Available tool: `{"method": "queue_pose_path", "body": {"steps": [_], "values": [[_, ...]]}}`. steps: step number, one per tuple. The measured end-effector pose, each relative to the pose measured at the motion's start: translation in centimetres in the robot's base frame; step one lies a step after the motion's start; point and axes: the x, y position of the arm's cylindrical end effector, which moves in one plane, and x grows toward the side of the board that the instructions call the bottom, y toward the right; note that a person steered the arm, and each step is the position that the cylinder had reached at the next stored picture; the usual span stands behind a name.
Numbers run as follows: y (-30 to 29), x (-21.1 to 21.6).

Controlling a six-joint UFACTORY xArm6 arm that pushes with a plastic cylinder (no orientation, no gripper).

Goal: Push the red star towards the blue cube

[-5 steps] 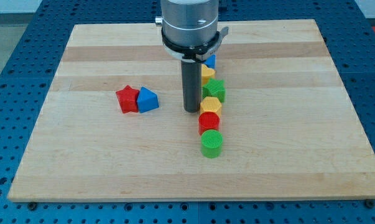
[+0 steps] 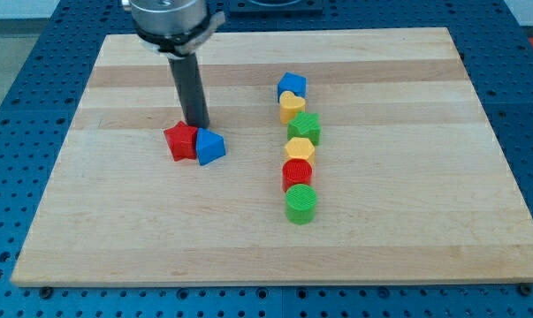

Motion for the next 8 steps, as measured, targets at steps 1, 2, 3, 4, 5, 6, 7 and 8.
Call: {"method": "queue_pose_path", "body": {"steps": [1,2,3,4,5,6,7,8], "values": [[-6.5,0.0],[-7.9,4.5],[-4.9,7.1],[2.7,5.0],[6.1,0.6],[6.1,-5.0],[5.1,-6.8],[1.4,-6.0]]}}
